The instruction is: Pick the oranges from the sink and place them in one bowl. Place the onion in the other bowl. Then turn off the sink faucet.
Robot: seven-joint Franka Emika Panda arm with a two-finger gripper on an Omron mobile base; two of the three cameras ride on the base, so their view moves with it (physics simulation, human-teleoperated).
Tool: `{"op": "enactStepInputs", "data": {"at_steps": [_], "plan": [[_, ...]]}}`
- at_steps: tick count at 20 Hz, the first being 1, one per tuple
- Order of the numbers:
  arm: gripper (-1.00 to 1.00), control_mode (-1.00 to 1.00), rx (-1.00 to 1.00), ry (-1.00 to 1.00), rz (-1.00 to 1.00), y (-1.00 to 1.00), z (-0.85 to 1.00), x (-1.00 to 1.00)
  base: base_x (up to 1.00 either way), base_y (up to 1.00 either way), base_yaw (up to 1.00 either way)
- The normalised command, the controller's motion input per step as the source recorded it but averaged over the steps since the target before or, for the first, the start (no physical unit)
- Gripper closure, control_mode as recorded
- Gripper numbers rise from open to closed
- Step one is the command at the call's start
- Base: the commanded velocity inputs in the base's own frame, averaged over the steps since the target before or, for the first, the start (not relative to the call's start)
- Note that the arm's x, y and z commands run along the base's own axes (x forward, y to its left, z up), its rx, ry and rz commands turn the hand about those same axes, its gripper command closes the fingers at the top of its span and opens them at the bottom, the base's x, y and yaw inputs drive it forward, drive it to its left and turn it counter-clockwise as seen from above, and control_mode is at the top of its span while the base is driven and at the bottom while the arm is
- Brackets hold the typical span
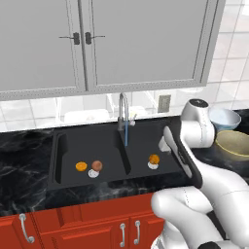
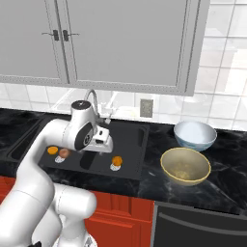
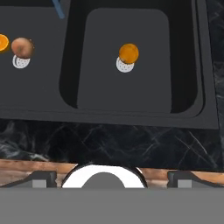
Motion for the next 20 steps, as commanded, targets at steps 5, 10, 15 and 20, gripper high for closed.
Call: {"op": "enactStepInputs", "data": {"at_steps": [5,10,15,20], "plan": [[-1.00,-1.00,0.00,0.15,0.00,0.00,0.00,0.14,0.00,0.00,0.00],[-1.00,-1.00,0.00,0.15,0.00,-0.02,-0.01,0.10,0.00,0.00,0.00],[-1.00,-1.00,0.00,0.02,0.00,-0.01,-0.11,0.08,0.00,0.00,0.00],[-1.00,-1.00,0.00,0.00,0.00,0.00,-0.19,0.17,0.00,0.00,0.00]]}}
